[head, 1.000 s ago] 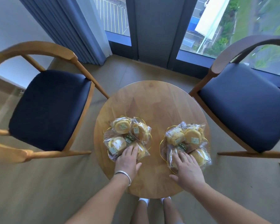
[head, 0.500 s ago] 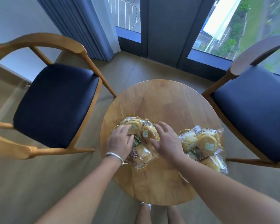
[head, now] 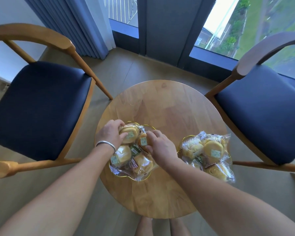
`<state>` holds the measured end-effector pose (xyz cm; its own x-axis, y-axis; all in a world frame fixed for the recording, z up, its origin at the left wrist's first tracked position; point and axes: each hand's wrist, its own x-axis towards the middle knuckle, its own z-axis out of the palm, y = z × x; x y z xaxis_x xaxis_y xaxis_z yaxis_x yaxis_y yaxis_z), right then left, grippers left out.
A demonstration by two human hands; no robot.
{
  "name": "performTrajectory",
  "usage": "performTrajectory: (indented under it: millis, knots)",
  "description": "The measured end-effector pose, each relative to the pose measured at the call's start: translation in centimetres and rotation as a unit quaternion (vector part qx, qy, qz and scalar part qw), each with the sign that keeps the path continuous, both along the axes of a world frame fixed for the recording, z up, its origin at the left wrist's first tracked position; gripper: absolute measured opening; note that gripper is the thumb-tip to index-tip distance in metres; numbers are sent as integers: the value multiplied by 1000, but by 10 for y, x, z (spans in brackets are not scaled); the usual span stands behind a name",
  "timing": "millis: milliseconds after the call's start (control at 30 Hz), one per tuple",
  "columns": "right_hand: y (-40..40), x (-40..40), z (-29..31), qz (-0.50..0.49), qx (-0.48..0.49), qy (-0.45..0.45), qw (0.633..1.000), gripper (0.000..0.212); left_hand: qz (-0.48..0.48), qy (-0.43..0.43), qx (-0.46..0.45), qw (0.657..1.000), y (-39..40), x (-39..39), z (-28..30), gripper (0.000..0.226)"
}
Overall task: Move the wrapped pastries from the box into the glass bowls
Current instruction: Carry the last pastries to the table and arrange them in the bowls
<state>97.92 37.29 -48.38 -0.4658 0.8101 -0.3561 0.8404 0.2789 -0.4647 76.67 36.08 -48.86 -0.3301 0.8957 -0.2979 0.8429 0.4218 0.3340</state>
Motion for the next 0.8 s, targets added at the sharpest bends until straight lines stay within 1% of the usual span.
performTrajectory:
  millis: [67, 133, 200, 267, 333, 400, 467, 533, 600, 667, 733, 800]
  knots:
    - [1, 4, 4, 0, -1, 5, 1000, 60, 7, -34, 4, 999, -7, -1, -1, 50]
    - [-2, 18, 12, -14, 27, 16, 999, 65, 29, -86, 5, 996, -17, -4, 0, 66]
    - [-7, 46, 22, -44, 50, 15, 998, 66, 90, -125, 17, 988, -32, -9, 2, 68]
    - [-12, 80, 31, -69, 52, -14, 996, 66, 161, -139, 1, 977, -53, -13, 5, 69]
    - [-15, 117, 42, -94, 60, -46, 993, 67, 208, -152, -45, 965, -74, -15, 8, 76]
    - [-17, 154, 52, -129, 76, -78, 986, 70, 227, -177, -88, 954, -91, -13, 12, 84]
    - [-19, 189, 58, -164, 91, -124, 974, 74, 236, -206, -112, 943, -101, -9, 14, 89]
    - [-24, 218, 58, -188, 74, -176, 964, 75, 242, -220, -130, 936, -104, -5, 14, 90]
    - [-30, 238, 50, -197, 32, -215, 956, 77, 241, -227, -138, 933, -103, 1, 12, 87]
    - [-36, 248, 39, -202, -15, -227, 953, 80, 230, -226, -130, 938, -103, 9, 10, 86]
    - [-41, 248, 29, -203, -50, -226, 952, 83, 210, -209, -116, 948, -103, 17, 9, 87]
    - [-45, 245, 21, -202, -79, -223, 950, 87, 212, -192, -104, 953, -103, 24, 8, 90]
